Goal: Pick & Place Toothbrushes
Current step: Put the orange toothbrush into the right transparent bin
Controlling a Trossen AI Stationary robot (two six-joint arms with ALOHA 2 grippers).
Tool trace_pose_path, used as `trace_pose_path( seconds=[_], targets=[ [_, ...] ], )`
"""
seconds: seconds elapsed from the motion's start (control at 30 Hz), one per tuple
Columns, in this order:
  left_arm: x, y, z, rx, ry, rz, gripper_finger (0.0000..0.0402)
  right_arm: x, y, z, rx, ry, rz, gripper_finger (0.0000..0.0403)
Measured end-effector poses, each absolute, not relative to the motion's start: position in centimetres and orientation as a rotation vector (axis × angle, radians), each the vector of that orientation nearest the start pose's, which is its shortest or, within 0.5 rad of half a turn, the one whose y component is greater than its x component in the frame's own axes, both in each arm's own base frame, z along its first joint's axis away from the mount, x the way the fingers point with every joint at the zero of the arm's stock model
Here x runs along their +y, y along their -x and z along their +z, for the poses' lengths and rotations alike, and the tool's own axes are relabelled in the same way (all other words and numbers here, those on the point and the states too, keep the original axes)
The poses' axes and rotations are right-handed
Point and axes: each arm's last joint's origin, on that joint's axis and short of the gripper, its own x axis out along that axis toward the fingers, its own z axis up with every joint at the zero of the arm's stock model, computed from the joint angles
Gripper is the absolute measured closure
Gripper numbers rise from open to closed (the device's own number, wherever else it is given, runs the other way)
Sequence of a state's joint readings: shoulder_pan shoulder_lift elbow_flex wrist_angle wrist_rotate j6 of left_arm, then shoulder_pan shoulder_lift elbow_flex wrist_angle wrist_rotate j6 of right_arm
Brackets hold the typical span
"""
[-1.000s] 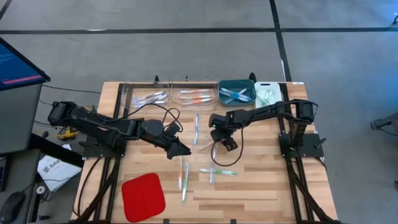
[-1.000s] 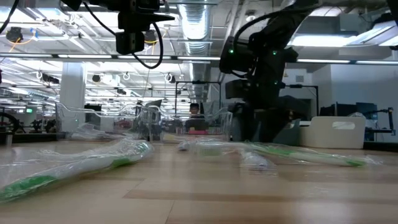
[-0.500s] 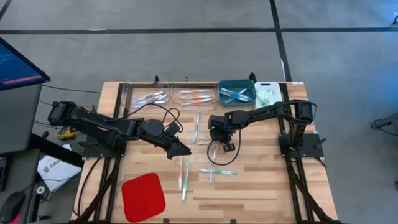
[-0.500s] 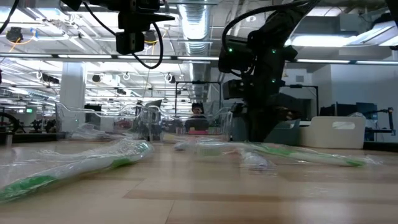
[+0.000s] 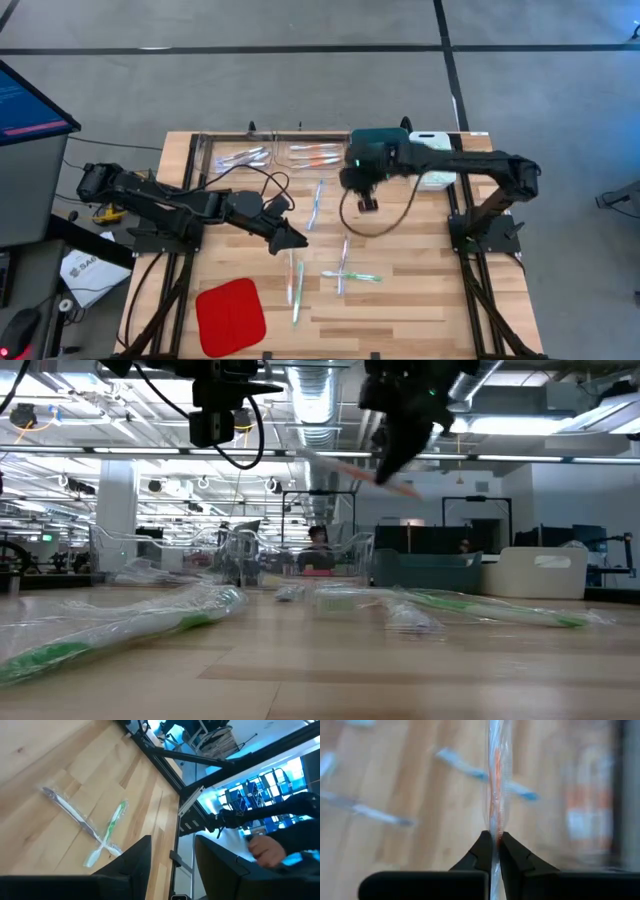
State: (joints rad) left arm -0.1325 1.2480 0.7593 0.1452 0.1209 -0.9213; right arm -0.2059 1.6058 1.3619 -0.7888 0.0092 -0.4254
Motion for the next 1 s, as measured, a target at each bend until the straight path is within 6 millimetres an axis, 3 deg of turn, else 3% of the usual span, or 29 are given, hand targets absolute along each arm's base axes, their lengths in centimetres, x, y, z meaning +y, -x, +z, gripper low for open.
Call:
trace_pose_path(
  seconds=[0.2, 0.43, 0.57, 0.67, 1.0],
  targets=[
    [-3.4, -26.9, 26.1, 0.416, 0.907, -0.064, 0.0257, -13.2, -35.8, 31.2, 0.97, 0.33, -0.078, 0.0394],
    [-3.8, -26.7, 26.5, 0.406, 0.933, -0.079, 0.0257, -21.9, -39.4, 29.9, 0.929, 0.265, -0.141, 0.0394],
    [-4.6, -26.2, 27.1, 0.401, 0.95, -0.116, 0.0257, -25.2, -40.6, 28.0, 0.903, 0.089, -0.19, 0.0394],
    [-4.8, -25.7, 27.7, 0.378, 0.956, -0.13, 0.0257, -25.7, -41.1, 26.3, 0.967, 0.067, -0.164, 0.0394],
    [-4.4, -24.1, 29.8, 0.258, 0.939, -0.098, 0.0257, -24.3, -42.2, 24.4, 1.01, 0.209, -0.08, 0.0394]
  ],
)
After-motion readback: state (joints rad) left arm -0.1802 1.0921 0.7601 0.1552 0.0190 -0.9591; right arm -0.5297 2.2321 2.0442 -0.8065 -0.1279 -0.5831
